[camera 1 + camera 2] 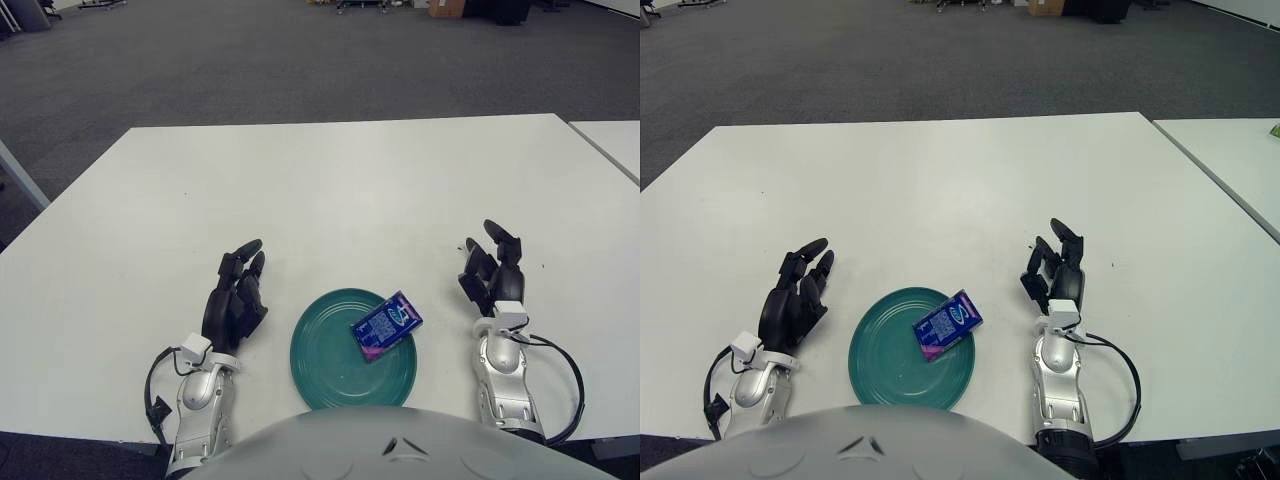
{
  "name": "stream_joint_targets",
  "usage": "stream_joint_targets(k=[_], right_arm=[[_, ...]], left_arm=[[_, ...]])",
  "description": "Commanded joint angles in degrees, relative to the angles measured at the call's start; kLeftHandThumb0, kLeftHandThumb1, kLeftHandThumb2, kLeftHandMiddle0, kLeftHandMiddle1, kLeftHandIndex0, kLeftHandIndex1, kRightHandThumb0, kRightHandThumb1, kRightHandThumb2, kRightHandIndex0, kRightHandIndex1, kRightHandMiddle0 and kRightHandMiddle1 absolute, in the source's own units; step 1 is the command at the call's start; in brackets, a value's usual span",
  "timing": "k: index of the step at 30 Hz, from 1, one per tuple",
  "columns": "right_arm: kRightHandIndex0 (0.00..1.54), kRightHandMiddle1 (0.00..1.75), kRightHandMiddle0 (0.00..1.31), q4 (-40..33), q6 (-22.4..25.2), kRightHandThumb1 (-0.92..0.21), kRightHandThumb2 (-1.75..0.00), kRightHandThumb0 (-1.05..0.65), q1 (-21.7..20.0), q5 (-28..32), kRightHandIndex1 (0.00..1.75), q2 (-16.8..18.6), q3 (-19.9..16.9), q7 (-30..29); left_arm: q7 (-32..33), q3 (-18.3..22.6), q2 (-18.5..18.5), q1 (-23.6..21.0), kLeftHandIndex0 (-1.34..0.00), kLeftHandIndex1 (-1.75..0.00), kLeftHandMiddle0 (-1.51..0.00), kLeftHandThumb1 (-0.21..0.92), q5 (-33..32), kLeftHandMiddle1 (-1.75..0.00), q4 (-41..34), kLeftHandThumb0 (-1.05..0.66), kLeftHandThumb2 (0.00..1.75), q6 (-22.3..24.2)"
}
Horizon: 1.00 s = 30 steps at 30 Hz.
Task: Put the gum into the plate.
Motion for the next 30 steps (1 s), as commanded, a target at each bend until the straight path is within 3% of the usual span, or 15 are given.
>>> stream_joint_targets(k=[1, 7, 14, 21, 30], right_arm=[[0.53, 0.87, 0.00, 9.69, -0.56, -0.92, -0.74, -0.77, 3.80, -6.12, 0.04, -1.08, 2.38, -2.83], [0.55, 0.92, 0.00, 10.93, 1.56, -0.92, -0.70, -0.79, 3.63, -16.06, 0.05, -4.50, 6.22, -10.47], [0.53, 0.89, 0.00, 9.90, 10.39, -0.92, -0.73, -0.80, 3.58, -24.87, 0.03, -7.00, 9.62, -16.22], [0.55, 0.93, 0.00, 10.67, 14.20, -0.92, -0.68, -0.81, 3.33, -27.62, 0.04, -8.74, 11.43, -18.06], [0.51, 0.92, 0.00, 10.32, 13.26, -0.92, -0.56, -0.75, 4.28, -28.21, 0.01, -9.49, 13.34, -18.47]], left_arm=[[0.21, -0.03, 0.47, 1.08, 0.00, -0.91, -0.34, 0.92, 0.38, -0.04, 3.54, -0.81, 0.86, 2.15], [0.48, 0.12, 0.82, 0.56, 0.00, -0.89, -0.34, 0.92, 1.05, -0.04, 4.97, -0.79, 0.87, 1.13], [0.60, 0.19, 0.74, 0.69, 0.00, -0.90, -0.34, 0.92, 0.83, -0.03, 5.10, -0.80, 0.88, 0.70], [1.55, 0.35, 0.42, 0.55, 0.00, -0.85, -0.32, 0.92, 1.21, -0.02, 5.81, -0.80, 0.87, 0.56], [2.10, -0.04, 0.42, 0.14, 0.00, -0.82, -0.29, 0.92, 2.39, 0.00, 7.10, -0.81, 0.87, -1.10]])
